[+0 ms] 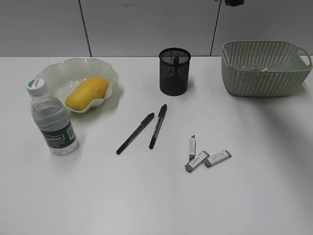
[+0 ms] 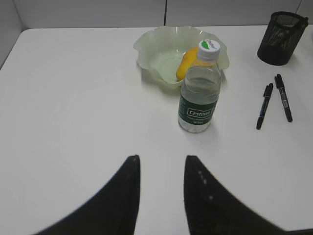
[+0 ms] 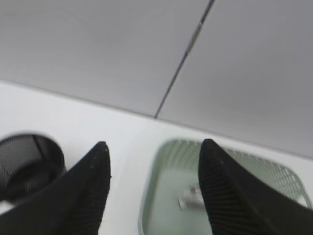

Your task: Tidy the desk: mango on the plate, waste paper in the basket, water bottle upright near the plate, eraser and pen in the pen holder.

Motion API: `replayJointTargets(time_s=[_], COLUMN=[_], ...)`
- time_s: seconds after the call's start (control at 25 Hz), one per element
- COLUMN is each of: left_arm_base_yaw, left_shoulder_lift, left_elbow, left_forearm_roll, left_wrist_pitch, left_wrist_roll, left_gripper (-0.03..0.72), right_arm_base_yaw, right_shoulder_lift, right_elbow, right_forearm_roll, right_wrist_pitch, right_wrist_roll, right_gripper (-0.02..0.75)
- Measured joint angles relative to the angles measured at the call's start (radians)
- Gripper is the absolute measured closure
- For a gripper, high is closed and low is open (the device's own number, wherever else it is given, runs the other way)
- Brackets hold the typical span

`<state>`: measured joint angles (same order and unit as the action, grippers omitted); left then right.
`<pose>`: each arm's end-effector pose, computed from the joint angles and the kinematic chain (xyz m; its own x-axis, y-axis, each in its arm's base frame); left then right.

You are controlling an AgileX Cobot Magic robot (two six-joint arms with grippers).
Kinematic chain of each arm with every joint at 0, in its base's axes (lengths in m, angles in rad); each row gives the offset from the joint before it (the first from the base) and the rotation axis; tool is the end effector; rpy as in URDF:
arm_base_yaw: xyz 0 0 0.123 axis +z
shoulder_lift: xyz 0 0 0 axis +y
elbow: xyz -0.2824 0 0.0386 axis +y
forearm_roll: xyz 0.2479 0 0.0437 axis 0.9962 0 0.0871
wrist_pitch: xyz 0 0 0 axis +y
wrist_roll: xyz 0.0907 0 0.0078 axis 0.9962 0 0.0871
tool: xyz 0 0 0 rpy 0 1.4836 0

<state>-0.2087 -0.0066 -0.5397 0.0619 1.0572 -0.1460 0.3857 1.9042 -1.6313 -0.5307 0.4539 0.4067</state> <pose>-0.0094 0.0070 0.2884 -0.4171 -0.0293 -0.9084 0.1115 0.9903 -0.0832 0.4277 0.1518 0.3035 -0.4939 -0.2832 -0.8221 -0.2348 0.9538 -0.1875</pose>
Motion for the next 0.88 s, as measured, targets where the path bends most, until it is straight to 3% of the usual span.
replayJointTargets(time_s=[0.12, 0.28, 0.68, 0.88], left_arm_base_yaw=[0.000, 0.000, 0.000, 0.000], left_shoulder_lift=[0.000, 0.000, 0.052, 0.210], left_elbow=[0.000, 0.000, 0.001, -0.003], left_forearm_roll=[0.000, 0.000, 0.000, -0.016], left_wrist_pitch=[0.000, 0.000, -0.001, -0.008], left_wrist_roll=[0.000, 0.000, 0.000, 0.049], left_gripper=[0.459, 0.459, 0.459, 0.443], right_arm_base_yaw=[-0.004, -0.004, -0.004, -0.004], right_shoulder_lift=[-0.085, -0.220, -1.134, -1.561], right_elbow=[-0.002, 0.126, 0.915, 1.071], right_forearm_roll=[0.276, 0.387, 0.410, 0.444], right_wrist_pitch=[0.329, 0.616, 0.685, 0.714], right_wrist_roll=[-0.306, -0.407, -0.312, -0.340], right_gripper=[0.309, 0.318, 0.363, 0.378])
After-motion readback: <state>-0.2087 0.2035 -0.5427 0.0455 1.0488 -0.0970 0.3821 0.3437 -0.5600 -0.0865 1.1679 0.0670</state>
